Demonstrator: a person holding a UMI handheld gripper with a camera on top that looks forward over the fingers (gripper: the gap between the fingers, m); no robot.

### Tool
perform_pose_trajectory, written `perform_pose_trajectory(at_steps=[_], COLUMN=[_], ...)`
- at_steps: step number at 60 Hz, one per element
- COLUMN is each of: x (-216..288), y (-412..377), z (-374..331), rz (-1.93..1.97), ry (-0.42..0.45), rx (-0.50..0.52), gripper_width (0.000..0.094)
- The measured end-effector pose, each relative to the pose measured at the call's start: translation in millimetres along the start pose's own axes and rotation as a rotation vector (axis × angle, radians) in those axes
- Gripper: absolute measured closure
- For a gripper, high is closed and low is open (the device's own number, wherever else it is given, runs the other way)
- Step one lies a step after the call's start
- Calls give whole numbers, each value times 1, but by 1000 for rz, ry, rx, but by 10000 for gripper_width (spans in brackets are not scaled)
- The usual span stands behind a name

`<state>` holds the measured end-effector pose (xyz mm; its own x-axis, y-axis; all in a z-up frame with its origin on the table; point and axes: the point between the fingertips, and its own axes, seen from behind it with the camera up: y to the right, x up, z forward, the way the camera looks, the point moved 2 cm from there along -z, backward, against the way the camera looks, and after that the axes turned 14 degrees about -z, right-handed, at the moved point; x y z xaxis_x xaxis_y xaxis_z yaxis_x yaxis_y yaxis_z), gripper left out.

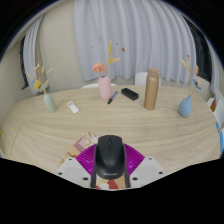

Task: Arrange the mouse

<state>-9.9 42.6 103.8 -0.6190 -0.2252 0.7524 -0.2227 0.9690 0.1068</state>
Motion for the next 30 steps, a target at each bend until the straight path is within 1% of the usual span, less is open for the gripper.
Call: perform_pose_trajectory(at_steps=[7,15,17,20,25,26,27,29,30], x=[-33,-67,-71,-69,-72,-72,-72,-74,-74], y=[-36,-50,-53,-53,-54,-54,-54,-54,-53], z=[36,61,63,64,65,65,65,65,62], rz=[-2,3,13,8,-20,-25,-28,-26,-21], ry=[-71,-132,-139,-115,-111,-110,-111,-121,-127], rx=[0,-33,-39,-60,-76,-79,-82,-89,-94], gripper_width=[557,557,554,548,508,495,455,349,280])
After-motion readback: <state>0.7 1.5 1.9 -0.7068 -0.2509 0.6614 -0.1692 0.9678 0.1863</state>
